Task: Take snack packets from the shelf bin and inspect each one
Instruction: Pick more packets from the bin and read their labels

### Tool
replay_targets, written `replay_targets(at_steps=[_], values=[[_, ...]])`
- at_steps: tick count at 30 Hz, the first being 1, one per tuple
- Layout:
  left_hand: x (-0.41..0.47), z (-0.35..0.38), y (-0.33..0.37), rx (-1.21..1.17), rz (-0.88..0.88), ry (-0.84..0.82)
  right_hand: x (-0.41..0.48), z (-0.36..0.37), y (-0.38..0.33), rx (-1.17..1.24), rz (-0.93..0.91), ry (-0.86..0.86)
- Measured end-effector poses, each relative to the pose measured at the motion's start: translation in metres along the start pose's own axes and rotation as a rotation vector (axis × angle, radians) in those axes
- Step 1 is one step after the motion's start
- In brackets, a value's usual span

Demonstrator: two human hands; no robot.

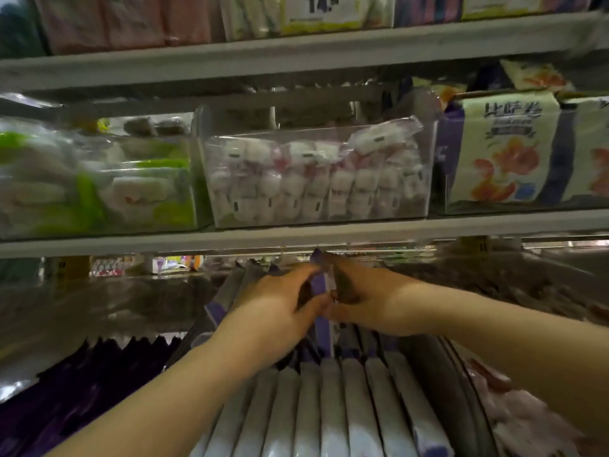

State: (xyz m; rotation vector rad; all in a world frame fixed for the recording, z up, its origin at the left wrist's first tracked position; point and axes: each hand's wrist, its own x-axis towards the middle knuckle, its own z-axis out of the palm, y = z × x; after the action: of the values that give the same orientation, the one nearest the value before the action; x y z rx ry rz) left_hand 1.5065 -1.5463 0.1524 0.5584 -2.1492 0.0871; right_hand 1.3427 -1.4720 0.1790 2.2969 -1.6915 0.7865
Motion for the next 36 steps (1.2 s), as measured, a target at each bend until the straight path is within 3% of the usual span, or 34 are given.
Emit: replay_targets(at_steps=[6,10,15,20,27,33,36], values=[[0.026,0.007,-0.027,-0.007,0.023,-0.089,0.029,0.003,0.009,-0.021,-0.092,-0.098],[0.030,-0.004,-0.035,-0.026,0.064,-0.285,0.033,0.009,0.010,-0.132,-0.061,-0.026],[0.030,-0.014,-0.033,0.307,0.098,-0.477,0.036,0.010,0.003,-0.126,-0.018,-0.052],[0.025,-0.013,-0.029,0.384,0.160,-0.365,0.031,0.019,0.000,-0.079,-0.039,0.001],[0.023,-0.021,-0.025,0.481,0.245,-0.377,0.017,0.019,0.001,-0.101,0.012,0.057],[0.014,-0.019,-0.037,0.400,0.299,-0.289,0.011,0.015,-0.001,-0.116,0.029,0.092],[0.016,-0.011,-0.040,0.456,0.305,-0.305,0.010,0.010,0.006,-0.007,0.086,0.113]])
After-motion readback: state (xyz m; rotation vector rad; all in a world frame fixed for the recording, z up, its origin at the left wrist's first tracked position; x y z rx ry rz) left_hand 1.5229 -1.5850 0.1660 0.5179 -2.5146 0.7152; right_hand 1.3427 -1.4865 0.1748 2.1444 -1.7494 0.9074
